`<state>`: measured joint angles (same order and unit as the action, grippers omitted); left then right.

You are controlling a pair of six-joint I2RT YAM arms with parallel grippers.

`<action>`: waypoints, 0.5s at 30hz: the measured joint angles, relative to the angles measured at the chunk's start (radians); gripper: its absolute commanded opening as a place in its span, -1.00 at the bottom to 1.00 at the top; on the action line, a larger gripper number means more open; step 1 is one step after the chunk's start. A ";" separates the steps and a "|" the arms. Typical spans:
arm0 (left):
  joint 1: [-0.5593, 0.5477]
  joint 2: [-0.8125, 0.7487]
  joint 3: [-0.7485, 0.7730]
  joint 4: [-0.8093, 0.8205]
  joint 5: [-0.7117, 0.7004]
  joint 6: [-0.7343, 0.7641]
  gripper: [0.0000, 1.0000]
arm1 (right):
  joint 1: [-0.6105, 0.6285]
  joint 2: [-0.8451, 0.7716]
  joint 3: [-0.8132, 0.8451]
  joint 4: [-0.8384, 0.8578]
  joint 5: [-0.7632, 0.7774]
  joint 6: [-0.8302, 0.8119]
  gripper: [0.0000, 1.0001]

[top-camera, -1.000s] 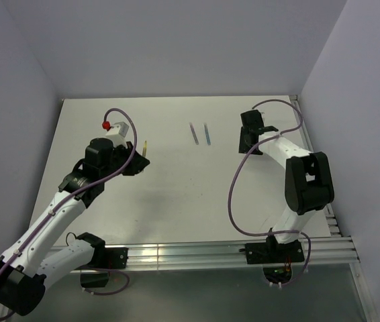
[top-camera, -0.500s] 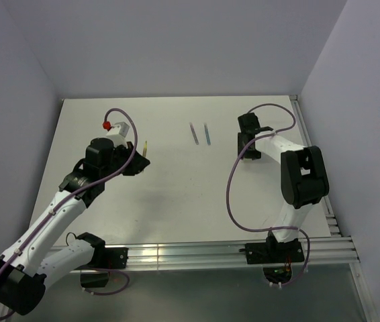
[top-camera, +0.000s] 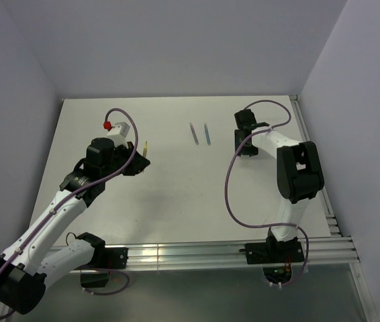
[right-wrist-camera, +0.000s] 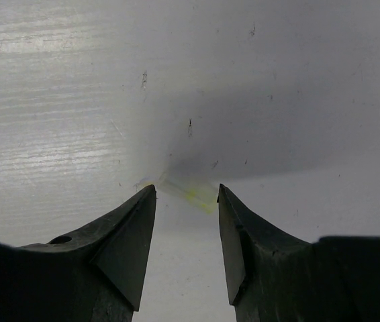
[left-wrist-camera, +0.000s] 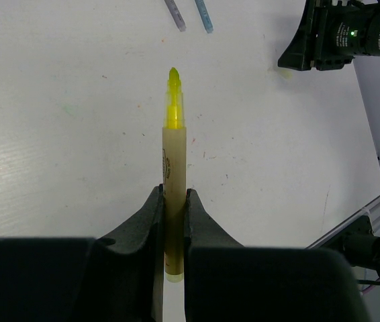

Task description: Insert the pens into the pen caps

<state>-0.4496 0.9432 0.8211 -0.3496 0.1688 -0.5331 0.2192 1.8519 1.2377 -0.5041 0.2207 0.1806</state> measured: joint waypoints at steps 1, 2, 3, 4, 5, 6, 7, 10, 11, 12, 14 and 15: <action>0.000 0.000 0.000 0.000 0.000 0.000 -0.99 | 0.000 0.000 0.000 0.000 0.000 0.000 -0.01; 0.000 0.001 0.000 0.000 0.000 0.000 -0.99 | 0.000 0.000 0.000 0.000 0.000 -0.002 -0.01; 0.000 0.002 0.000 0.000 0.001 0.000 -0.99 | 0.000 0.000 0.000 0.000 0.000 -0.004 -0.01; 0.000 0.003 0.000 0.000 0.002 0.000 -0.99 | 0.000 0.000 0.000 0.000 -0.001 -0.005 -0.01; 0.000 0.003 0.000 0.000 0.002 0.001 -0.99 | 0.000 0.000 0.000 0.000 -0.002 -0.007 -0.01; 0.000 0.003 0.000 0.000 0.002 0.001 -0.99 | 0.000 0.000 0.000 0.000 -0.001 -0.009 -0.01; 0.000 0.003 0.000 0.000 0.002 0.002 -0.99 | 0.000 0.000 0.000 -0.001 -0.002 -0.011 -0.01; 0.000 0.004 0.000 0.000 0.002 0.002 -0.99 | 0.000 0.001 0.000 -0.001 -0.003 -0.014 -0.02; 0.000 0.004 0.000 0.000 0.003 0.002 -0.99 | 0.000 0.002 0.000 -0.001 -0.003 -0.014 -0.02; 0.000 0.004 0.000 0.000 0.003 0.002 -0.99 | 0.000 0.002 0.000 -0.002 -0.005 -0.015 -0.03; 0.000 0.004 0.000 0.000 0.003 0.002 -0.99 | 0.000 0.002 0.000 -0.002 -0.008 -0.015 -0.03; 0.000 0.004 0.000 0.000 0.003 0.002 -0.99 | 0.001 0.002 0.000 -0.002 -0.009 -0.015 -0.03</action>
<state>-0.4496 0.9474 0.8211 -0.3492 0.1719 -0.5312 0.2199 1.8542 1.2377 -0.5064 0.2115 0.1658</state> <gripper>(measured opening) 0.132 0.487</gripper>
